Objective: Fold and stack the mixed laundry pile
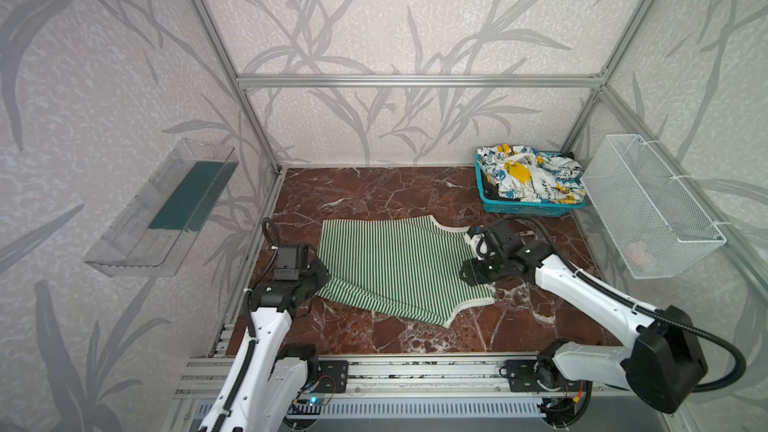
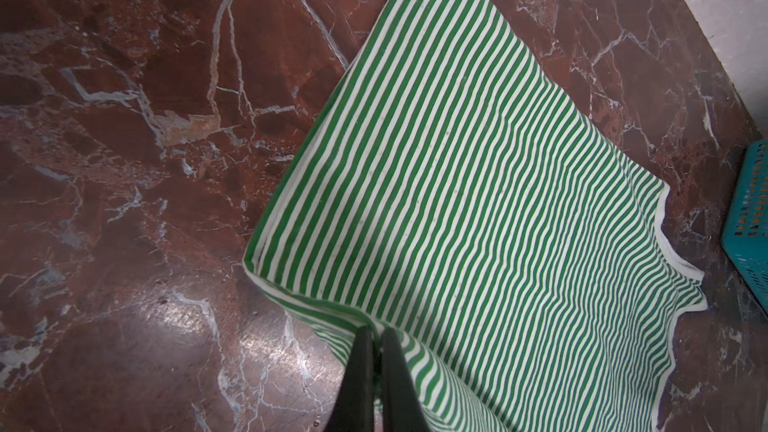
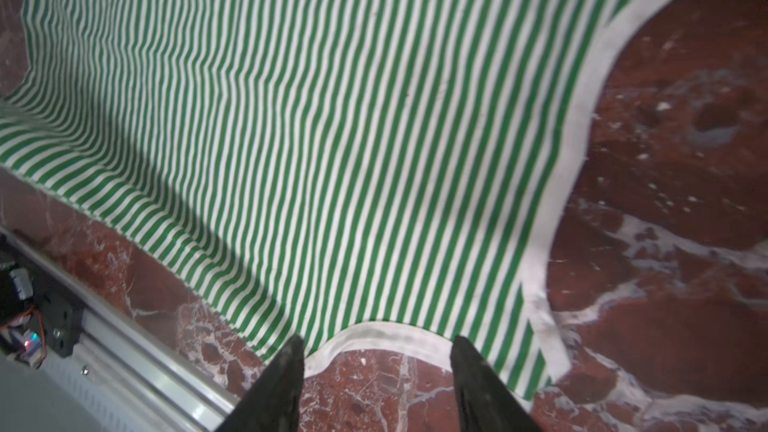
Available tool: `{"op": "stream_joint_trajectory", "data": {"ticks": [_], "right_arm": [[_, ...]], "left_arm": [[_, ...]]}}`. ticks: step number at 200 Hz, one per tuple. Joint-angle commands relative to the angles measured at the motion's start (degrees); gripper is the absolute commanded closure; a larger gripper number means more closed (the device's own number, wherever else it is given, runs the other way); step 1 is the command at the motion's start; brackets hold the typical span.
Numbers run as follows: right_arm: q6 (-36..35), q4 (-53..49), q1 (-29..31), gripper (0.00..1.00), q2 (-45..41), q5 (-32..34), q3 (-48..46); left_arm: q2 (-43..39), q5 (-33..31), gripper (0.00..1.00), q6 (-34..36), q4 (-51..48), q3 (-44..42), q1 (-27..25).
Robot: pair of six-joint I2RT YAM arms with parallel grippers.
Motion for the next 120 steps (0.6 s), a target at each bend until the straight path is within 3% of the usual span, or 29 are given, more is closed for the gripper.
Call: {"op": "stream_joint_trajectory", "data": {"ticks": [1,36,62,120], "right_arm": [[3.35,-2.03,-3.53,0.43,-0.68,4.40,-3.39],[5.91,-1.81,-5.50,0.43,-0.77,4.56,-8.06],[7.37,-2.79,-4.42,0.42,-4.06,-0.67,-9.83],[11.08,-4.95,16.28,0.44,-14.96,0.61,-11.85]], "left_arm": [[-1.87,-0.95,1.00,-1.66,-0.64,-1.19,0.10],[-3.94,0.02,1.00,-3.87,0.37,-4.08,0.10],[-3.97,-0.29,1.00,-4.07,0.54,-4.43,0.10],[-3.93,-1.72,1.00,-3.64,-0.51,-3.35,0.10]]}}
